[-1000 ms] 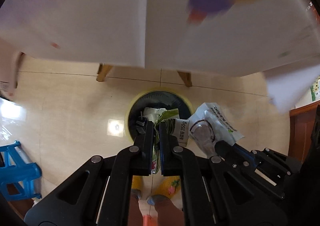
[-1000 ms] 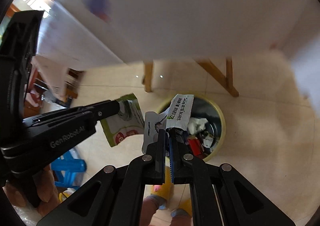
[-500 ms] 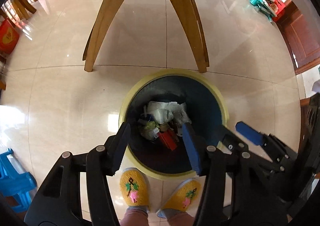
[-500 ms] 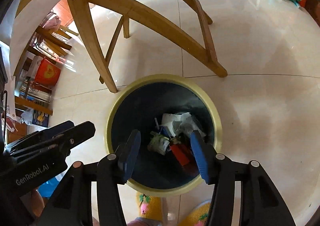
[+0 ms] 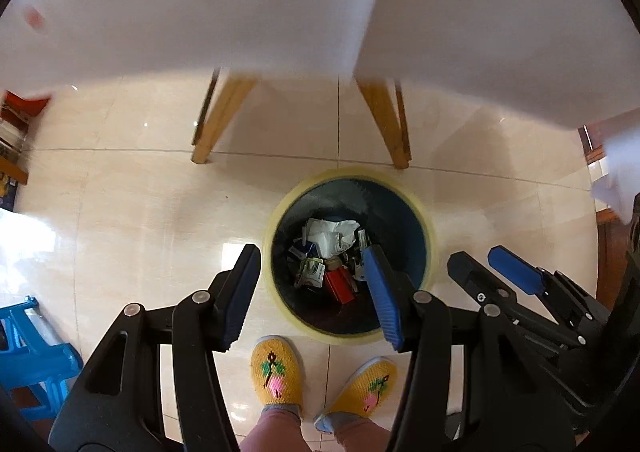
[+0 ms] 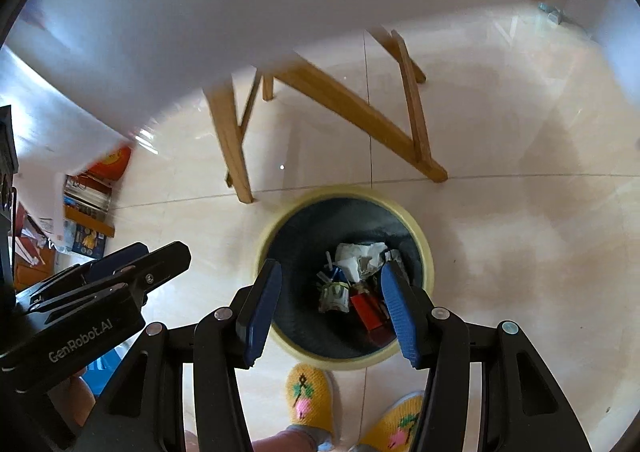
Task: Collect trash
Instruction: 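Raise both open tools and move back over the table trash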
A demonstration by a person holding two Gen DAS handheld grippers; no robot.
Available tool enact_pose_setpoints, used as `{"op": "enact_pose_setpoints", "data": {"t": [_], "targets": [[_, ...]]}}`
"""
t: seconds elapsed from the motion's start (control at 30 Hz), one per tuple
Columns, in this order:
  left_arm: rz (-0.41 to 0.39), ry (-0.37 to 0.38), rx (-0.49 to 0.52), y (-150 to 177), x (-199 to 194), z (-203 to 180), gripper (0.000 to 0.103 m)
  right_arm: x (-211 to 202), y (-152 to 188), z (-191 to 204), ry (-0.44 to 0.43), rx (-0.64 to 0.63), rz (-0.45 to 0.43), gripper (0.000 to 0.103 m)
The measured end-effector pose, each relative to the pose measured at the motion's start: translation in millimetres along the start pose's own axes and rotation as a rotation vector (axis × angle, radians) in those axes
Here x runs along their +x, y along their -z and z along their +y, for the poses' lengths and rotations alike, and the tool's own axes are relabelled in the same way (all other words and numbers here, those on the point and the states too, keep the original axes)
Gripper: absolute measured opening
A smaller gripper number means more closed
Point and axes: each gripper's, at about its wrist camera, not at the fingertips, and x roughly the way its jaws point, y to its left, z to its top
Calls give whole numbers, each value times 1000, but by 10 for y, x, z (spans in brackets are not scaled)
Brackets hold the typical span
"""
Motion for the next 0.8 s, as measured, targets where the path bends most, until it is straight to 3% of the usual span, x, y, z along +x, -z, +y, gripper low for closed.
{"op": "enact_pose_setpoints", "data": {"t": [0.47, 0.8], "targets": [[-111, 4, 39, -391, -2044, -124, 51, -2006, -471, 623, -56, -89, -64, 53], [-234, -11, 66, -567, -3358, -234, 51, -3391, -816, 947, -106, -215, -217, 56]]}}
